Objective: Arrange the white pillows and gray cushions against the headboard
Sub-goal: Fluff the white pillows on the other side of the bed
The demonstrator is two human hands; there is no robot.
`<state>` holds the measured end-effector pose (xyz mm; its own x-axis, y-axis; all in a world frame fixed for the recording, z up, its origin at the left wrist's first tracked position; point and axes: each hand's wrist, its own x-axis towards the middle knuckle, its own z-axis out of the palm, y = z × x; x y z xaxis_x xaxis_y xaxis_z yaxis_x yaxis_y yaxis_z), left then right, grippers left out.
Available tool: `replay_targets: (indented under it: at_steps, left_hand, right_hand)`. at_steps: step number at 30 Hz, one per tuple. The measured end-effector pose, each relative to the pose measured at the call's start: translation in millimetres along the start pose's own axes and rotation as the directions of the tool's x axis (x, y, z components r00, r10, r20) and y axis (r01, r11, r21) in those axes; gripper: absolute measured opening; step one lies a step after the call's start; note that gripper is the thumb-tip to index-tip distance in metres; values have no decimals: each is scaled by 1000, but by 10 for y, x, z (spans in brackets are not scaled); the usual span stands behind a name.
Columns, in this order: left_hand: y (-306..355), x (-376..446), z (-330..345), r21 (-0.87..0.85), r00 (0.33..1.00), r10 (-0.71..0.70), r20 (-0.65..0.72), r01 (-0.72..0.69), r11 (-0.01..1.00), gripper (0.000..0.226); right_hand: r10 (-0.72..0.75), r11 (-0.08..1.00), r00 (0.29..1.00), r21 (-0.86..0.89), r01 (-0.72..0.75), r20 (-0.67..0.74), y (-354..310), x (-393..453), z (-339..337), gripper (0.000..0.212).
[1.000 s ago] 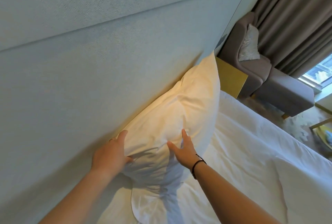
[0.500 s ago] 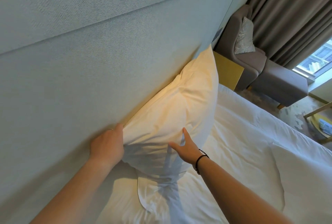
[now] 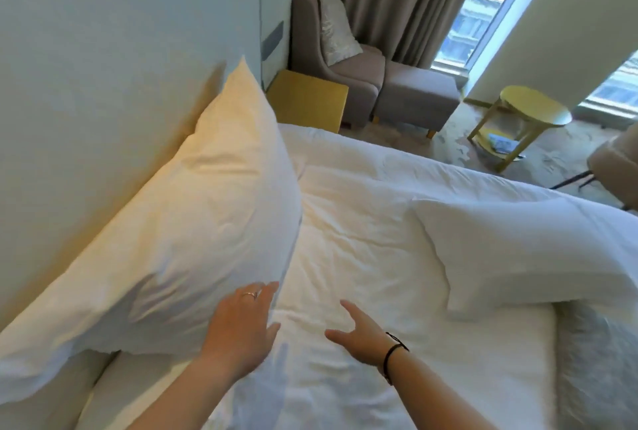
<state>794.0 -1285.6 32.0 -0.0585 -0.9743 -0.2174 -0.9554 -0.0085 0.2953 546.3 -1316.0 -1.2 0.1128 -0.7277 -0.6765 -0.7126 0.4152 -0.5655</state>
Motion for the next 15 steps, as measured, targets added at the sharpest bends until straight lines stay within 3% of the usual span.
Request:
replay_targets:
  at_steps: [4, 7, 11, 15]
  left_hand:
    - [595, 183, 431, -200, 978, -41, 207, 83, 976, 60]
    - [1011, 361, 781, -222, 954, -78, 290, 147, 964, 55]
    - [1519, 738, 1129, -237, 938, -92, 335, 178, 955, 51]
    - [1891, 1057, 1376, -246, 952, -61, 299, 138, 959, 44]
  right_hand:
    - [168, 980, 983, 118, -159, -69, 1117, -88, -508, 80]
    - [273, 957, 957, 128, -261, -94, 1922, 3, -835, 74]
    - [357, 934, 917, 91, -346, -177, 2716, 374, -1207, 77]
    - [380, 923, 875, 180, -339, -299, 3077, 904, -1567, 83]
